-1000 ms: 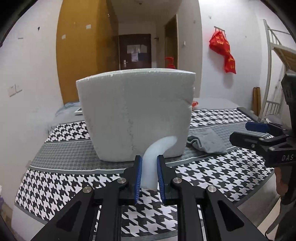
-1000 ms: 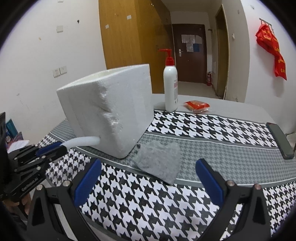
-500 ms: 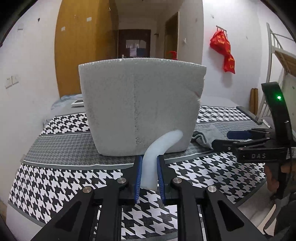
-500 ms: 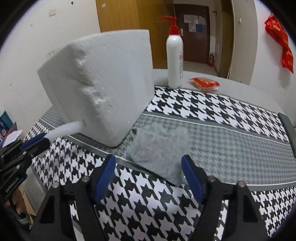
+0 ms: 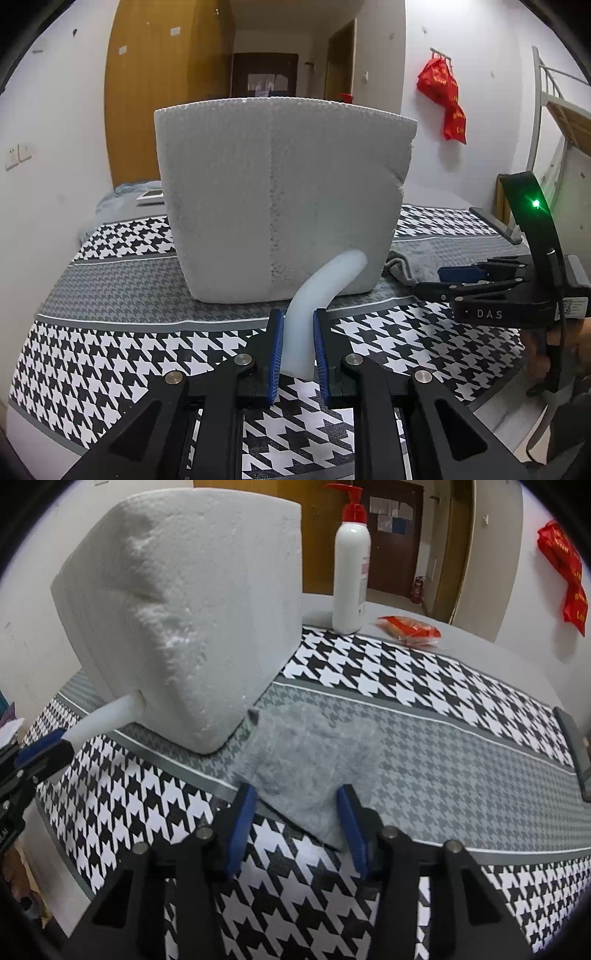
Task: Organize soft objects
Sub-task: 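Carry the foam tube toward the foam box with the left tool while the right tool approaches the grey cloth, then close the right tool on the grey cloth and lift it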
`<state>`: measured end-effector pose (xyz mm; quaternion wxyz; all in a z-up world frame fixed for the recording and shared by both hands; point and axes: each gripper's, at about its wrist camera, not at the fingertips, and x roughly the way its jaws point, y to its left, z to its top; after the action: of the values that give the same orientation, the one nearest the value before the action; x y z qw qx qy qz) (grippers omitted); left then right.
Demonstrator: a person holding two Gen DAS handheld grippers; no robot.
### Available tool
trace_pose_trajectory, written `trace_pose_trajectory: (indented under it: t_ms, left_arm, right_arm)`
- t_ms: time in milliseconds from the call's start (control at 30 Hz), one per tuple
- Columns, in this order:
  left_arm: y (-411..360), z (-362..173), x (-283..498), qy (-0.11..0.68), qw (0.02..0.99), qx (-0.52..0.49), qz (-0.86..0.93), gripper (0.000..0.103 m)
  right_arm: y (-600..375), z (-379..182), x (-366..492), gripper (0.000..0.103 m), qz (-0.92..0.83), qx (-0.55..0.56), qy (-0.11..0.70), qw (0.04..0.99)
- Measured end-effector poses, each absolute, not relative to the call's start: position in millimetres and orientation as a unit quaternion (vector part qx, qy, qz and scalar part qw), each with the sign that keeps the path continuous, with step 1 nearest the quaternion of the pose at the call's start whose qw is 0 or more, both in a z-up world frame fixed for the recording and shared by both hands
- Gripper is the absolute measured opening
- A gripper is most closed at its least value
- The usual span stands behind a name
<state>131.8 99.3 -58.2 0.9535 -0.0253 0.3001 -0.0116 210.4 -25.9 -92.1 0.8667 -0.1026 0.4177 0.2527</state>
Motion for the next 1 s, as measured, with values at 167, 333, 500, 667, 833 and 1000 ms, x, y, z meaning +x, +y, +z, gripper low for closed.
trace_pose_trajectory:
  t_ms: [167,333,500,667,833,1000]
  left_arm:
    - [95.7,-58.0,127.7,0.297,0.954,-0.025,-0.018,0.018]
    - [95.0,-52.3,121.0,0.291,0.956,-0.028,-0.021,0.018]
    - [97.4,-46.0,111.7,0.282,0.959,-0.026,-0.025,0.018]
    - [101.8,-38.9,103.1,0.275,0.961,-0.03,-0.023,0.018]
    - [104.7,-25.7,91.4,0.261,0.965,-0.027,-0.023,0.018]
    - [105.4,-17.3,81.0,0.25,0.968,-0.022,-0.025,0.018]
  right_arm:
    - [-37.7,-88.8,209.3,0.015,0.257,-0.086,0.415,0.869]
    - [-43.5,-75.6,196.7,0.008,0.271,-0.074,0.396,0.874]
    - [-49.6,-59.0,184.6,0.007,0.269,-0.067,0.372,0.886]
    - [-57.6,-41.6,175.1,0.007,0.273,-0.051,0.348,0.895]
    - [-62.6,-26.1,165.1,0.007,0.275,-0.05,0.322,0.905]
    - [-67.1,-16.4,153.3,0.007,0.276,-0.046,0.308,0.909]
